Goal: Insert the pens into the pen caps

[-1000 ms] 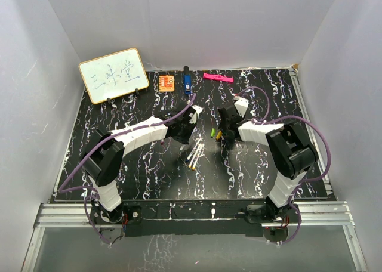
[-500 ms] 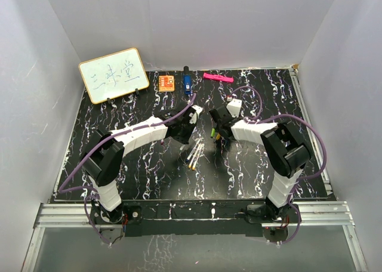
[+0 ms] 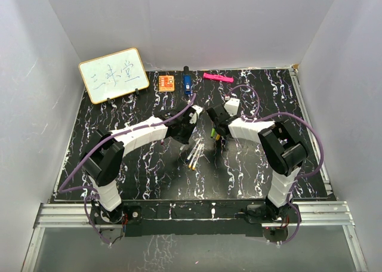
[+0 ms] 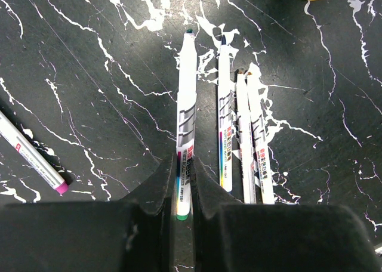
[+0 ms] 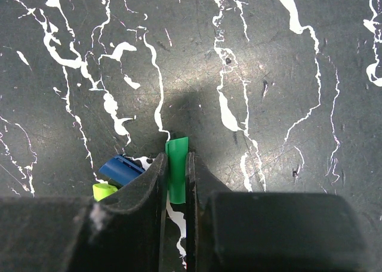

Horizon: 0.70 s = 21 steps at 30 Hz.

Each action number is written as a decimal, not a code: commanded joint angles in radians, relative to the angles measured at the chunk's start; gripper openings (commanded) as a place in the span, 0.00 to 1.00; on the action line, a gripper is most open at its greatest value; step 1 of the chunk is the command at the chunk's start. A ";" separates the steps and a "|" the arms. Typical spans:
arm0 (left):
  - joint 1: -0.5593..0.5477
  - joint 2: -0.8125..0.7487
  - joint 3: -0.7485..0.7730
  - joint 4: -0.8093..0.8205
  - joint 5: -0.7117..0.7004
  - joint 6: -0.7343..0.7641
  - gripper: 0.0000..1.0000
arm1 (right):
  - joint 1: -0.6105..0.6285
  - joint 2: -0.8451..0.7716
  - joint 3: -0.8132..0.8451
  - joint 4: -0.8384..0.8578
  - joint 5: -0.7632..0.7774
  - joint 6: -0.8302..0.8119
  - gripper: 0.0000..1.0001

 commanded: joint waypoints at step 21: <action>-0.001 -0.063 -0.057 0.173 0.183 -0.033 0.00 | -0.076 -0.555 -0.334 0.466 -0.174 -0.137 0.00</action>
